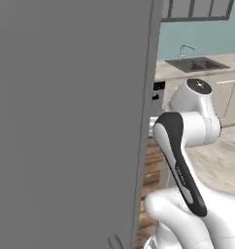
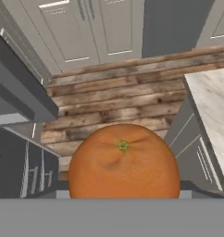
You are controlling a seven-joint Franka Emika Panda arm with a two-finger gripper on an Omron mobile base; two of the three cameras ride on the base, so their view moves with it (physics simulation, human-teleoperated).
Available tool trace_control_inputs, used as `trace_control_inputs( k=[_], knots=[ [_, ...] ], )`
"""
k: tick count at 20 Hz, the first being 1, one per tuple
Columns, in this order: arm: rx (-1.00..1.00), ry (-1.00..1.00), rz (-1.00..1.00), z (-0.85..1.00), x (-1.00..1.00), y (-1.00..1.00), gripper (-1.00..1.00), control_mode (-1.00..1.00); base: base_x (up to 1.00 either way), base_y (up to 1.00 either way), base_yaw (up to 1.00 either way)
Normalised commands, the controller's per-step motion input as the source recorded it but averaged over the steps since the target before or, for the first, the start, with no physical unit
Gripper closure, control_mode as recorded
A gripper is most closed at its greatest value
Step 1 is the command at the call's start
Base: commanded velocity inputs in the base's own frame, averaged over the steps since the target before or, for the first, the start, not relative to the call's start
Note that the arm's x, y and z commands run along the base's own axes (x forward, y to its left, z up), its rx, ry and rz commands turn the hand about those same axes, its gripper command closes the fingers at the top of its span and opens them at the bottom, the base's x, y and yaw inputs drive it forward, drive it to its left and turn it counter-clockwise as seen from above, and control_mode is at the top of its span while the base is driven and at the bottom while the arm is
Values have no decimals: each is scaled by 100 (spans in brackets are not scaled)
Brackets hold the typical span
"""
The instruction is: Pick the two tangerines from the fridge and place them on the plate next to the blender to make a fruit smoothie.
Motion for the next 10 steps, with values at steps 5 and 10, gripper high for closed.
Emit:
trace_control_inputs(
  k=[5,10],
  knots=[
    [0,0,0,0,0,0,100,100,-62,-21,-60],
    [0,0,0,0,0,0,100,100,-69,-33,-64]
  ],
)
